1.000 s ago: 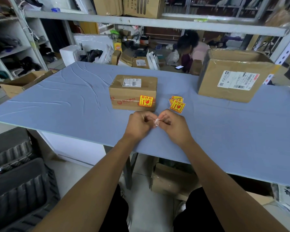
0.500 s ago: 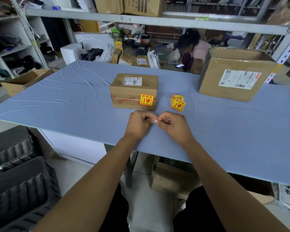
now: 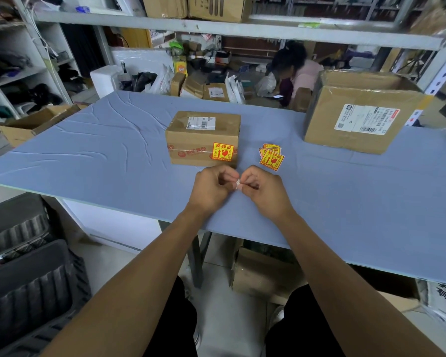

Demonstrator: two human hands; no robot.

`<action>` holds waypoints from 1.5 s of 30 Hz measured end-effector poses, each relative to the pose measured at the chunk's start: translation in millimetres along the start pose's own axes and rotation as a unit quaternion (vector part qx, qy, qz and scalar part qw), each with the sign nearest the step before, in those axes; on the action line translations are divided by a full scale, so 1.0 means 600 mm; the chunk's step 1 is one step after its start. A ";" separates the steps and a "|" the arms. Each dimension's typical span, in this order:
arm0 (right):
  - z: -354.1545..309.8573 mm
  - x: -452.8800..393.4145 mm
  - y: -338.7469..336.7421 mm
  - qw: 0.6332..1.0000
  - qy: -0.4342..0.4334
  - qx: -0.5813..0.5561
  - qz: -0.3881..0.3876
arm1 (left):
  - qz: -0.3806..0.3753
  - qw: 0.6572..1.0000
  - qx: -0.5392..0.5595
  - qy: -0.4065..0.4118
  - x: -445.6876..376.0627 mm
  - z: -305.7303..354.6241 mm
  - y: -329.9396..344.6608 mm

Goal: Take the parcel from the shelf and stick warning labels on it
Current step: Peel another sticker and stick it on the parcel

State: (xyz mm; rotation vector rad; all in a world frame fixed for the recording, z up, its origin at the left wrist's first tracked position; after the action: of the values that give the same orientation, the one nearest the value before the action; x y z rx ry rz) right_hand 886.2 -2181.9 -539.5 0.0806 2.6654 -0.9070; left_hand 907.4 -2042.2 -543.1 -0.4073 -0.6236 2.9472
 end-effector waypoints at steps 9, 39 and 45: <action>-0.001 0.000 0.002 1.000 -0.011 0.011 0.003 | 0.006 1.000 -0.018 -0.017 -0.003 -0.004 0.002; 0.012 0.001 -0.004 0.999 0.020 -0.030 0.003 | -0.012 0.999 -0.040 0.000 0.008 0.013 0.005; 0.018 -0.001 -0.009 0.996 0.067 -0.062 0.003 | 0.015 0.995 -0.089 -0.030 0.004 0.014 0.011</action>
State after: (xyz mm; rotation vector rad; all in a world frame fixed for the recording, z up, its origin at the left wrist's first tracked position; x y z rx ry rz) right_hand 889.2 -2192.7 -544.1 0.1241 2.8376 -0.7568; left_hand 902.4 -2051.1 -539.2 -0.3463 -0.8989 2.9532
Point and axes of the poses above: each hand's wrist, its own x-axis away from the middle knuckle, its own y-axis out of the palm, z = x × y, the point moved 8 cm from there along -x, towards the middle knuckle, and after that the axes turned 1 degree about z, right-handed, at the moved point
